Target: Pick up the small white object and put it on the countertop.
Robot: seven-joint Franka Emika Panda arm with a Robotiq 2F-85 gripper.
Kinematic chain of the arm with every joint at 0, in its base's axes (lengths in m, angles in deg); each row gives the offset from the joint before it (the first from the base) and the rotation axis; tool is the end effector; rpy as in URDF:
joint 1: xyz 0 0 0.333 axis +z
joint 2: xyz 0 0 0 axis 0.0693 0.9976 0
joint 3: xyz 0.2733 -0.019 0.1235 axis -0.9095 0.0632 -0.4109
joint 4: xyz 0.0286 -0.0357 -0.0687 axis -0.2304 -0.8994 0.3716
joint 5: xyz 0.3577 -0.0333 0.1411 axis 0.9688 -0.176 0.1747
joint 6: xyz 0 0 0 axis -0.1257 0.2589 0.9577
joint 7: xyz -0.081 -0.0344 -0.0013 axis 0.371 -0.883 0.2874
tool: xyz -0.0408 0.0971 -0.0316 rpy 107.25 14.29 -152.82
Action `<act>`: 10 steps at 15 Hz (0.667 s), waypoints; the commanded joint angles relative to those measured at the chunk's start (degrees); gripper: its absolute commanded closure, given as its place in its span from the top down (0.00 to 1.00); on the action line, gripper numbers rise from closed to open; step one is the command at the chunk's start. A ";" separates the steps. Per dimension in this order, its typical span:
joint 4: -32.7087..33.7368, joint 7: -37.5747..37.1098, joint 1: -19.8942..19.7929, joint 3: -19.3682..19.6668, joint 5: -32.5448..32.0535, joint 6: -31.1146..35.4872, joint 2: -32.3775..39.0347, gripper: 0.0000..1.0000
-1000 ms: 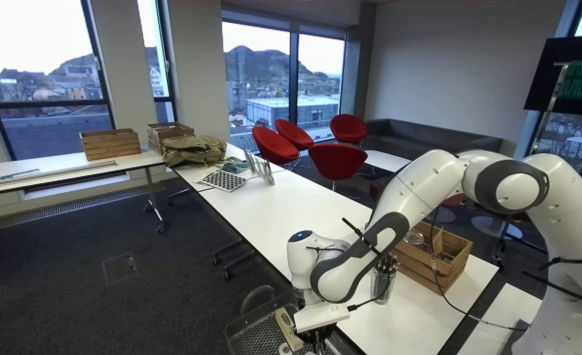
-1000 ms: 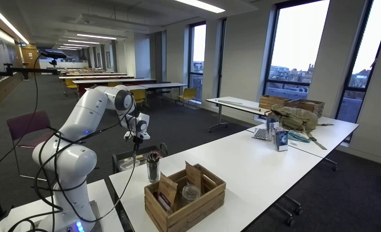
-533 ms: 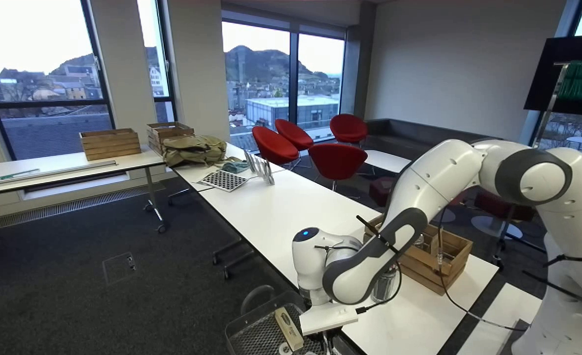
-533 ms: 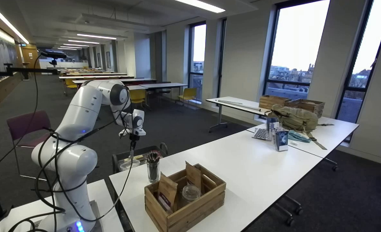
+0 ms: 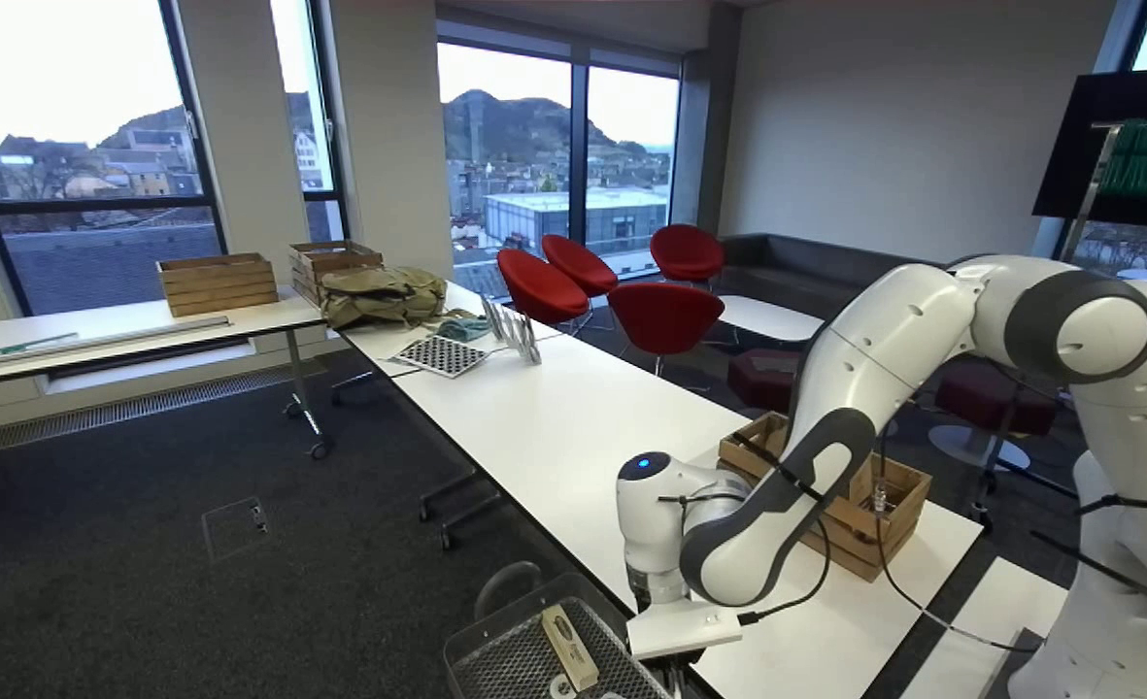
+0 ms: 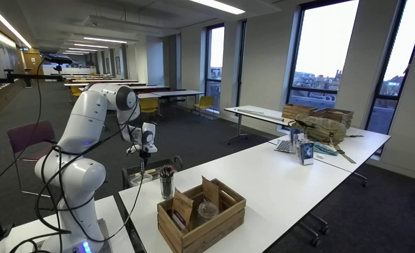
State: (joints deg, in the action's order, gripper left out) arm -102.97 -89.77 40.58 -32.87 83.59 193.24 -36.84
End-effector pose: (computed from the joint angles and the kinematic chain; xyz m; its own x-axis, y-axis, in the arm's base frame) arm 0.3914 0.4005 0.1637 0.8271 -0.5459 -0.1336 -0.5303 -0.8368 0.1360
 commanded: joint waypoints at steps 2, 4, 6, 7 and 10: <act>-13.08 -1.16 -3.72 0.52 1.11 13.06 -6.70 0.02; -17.22 -0.91 -5.97 0.20 2.97 19.65 -7.72 0.02; -20.50 -0.31 -9.00 -1.25 6.99 24.24 -8.12 0.02; -22.27 0.20 -10.79 -2.27 9.70 26.19 -8.14 0.02; -25.37 2.65 -15.82 -6.91 18.35 31.18 -7.95 0.02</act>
State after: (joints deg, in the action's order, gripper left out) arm -122.17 -89.54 30.33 -35.22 95.57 220.00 -42.06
